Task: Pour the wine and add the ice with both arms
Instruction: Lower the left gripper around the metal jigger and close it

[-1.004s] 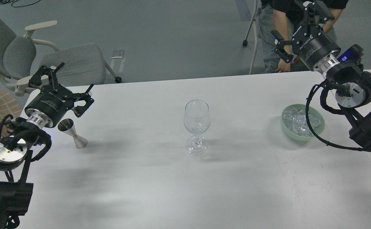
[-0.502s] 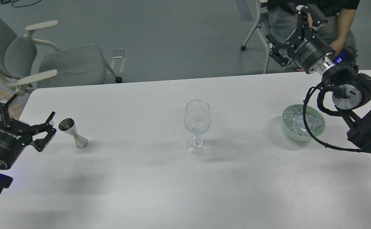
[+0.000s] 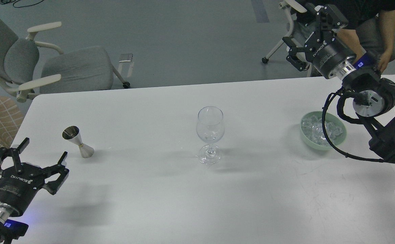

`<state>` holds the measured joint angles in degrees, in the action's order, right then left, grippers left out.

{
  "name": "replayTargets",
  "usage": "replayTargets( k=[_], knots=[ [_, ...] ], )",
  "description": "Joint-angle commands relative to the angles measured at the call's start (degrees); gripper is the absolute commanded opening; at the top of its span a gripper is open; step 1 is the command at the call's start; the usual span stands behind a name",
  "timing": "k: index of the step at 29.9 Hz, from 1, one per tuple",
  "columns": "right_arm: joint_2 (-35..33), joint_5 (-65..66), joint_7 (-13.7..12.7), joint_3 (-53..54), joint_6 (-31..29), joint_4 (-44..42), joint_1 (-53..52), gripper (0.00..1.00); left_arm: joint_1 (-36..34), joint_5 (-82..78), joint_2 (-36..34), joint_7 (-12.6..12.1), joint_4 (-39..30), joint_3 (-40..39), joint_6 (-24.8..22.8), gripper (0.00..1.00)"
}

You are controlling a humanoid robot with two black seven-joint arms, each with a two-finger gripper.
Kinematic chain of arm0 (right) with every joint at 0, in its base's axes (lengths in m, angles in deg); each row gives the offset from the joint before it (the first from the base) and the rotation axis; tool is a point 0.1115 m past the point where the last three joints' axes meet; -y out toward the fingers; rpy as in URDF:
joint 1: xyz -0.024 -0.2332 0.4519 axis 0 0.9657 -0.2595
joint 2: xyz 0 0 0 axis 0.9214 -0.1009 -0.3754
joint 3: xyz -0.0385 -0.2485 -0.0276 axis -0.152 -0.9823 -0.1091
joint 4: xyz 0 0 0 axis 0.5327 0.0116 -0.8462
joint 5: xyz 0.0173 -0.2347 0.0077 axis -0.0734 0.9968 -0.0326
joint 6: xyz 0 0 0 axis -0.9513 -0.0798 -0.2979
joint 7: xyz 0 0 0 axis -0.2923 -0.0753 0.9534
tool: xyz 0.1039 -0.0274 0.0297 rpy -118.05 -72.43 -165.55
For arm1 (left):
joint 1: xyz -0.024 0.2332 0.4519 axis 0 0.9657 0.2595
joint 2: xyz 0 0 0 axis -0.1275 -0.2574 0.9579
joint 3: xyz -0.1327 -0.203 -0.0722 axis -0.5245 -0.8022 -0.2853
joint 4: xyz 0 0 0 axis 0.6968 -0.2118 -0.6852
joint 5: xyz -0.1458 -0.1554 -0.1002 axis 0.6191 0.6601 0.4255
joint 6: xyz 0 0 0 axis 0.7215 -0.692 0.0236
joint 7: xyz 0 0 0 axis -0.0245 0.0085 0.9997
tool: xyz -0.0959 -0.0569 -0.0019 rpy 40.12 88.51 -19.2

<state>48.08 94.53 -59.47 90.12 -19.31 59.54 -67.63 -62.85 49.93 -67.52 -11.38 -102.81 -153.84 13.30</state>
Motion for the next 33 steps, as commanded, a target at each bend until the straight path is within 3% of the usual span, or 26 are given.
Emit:
replayTargets(
  k=[1,6,12,33],
  knots=[
    [-0.44,-0.09,-0.26,0.0,0.0,0.17,0.02,1.0,-2.5,-0.27,1.01,1.94,4.69,2.14,-0.15,0.97],
    [-0.53,-0.09,-0.26,-1.14,0.0,0.26,0.02,1.0,-7.86,-1.67,1.01,6.42,12.14,4.42,-0.24,0.96],
    [-0.09,-0.09,-0.34,-1.49,1.22,0.26,-0.42,1.0,-12.35,-3.53,1.18,8.18,20.41,4.87,-4.98,0.97],
    [-0.09,0.0,-0.78,-1.66,1.84,0.08,-0.16,1.0,-20.88,-3.62,1.19,8.62,28.77,9.08,-5.52,0.97]
  ],
)
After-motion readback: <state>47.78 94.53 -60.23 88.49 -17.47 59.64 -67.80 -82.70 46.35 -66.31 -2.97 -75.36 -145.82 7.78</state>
